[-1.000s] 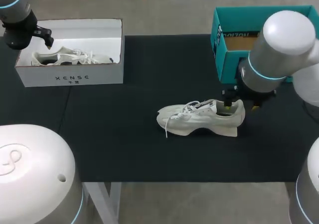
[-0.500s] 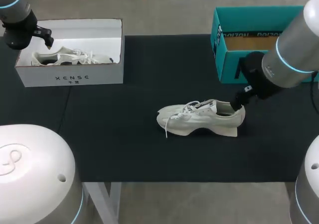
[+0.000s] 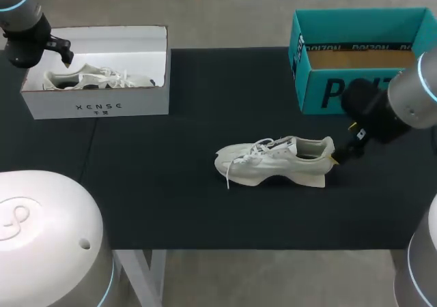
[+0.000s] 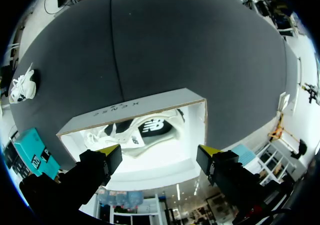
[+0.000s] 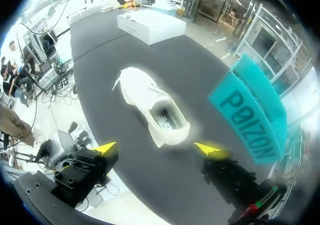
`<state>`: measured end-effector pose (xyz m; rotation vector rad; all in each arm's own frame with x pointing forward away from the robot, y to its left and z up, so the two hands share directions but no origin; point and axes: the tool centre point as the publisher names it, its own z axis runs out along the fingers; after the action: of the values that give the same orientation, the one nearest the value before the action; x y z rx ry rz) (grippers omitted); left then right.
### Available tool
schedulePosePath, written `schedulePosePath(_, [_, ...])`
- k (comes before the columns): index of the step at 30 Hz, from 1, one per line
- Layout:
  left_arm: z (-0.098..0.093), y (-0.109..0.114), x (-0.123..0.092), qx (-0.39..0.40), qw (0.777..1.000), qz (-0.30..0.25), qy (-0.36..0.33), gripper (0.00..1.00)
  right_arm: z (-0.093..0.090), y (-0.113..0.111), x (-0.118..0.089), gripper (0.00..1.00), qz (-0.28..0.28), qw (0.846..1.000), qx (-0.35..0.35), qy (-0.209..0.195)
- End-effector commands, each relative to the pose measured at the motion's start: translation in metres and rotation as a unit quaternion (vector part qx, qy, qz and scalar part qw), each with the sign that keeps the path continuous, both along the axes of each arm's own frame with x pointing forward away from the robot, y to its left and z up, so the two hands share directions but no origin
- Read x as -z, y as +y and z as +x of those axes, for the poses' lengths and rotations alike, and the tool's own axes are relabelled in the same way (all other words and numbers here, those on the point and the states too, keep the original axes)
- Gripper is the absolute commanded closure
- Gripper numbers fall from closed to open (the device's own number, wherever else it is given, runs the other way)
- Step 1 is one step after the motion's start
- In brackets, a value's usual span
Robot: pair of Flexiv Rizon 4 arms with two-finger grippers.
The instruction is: Take the shoe out of the shoebox, open the shoe tongue, remove and reinsert the insole, then place the shoe into the shoebox
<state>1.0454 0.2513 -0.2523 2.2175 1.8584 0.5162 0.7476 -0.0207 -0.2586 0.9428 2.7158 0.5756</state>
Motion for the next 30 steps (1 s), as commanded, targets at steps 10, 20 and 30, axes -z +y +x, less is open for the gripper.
schedulePosePath(10, [0.0, 0.0, 0.0, 0.0, 1.0, 0.001, 0.0, 0.0, 0.011, -0.04, -0.013, 0.0, 0.037, 0.992, -0.107, -0.056])
schedulePosePath(20, [0.0, 0.0, 0.0, 0.0, 1.0, 0.001, 0.0, 0.0, 0.021, -0.073, -0.024, 0.0, 0.028, 0.95, -0.301, -0.076])
schedulePosePath(30, [0.0, 0.0, 0.0, 0.0, 1.0, 0.001, 0.0, 0.0, 0.023, -0.074, -0.023, 0.0, 0.003, 0.949, -0.31, -0.056])
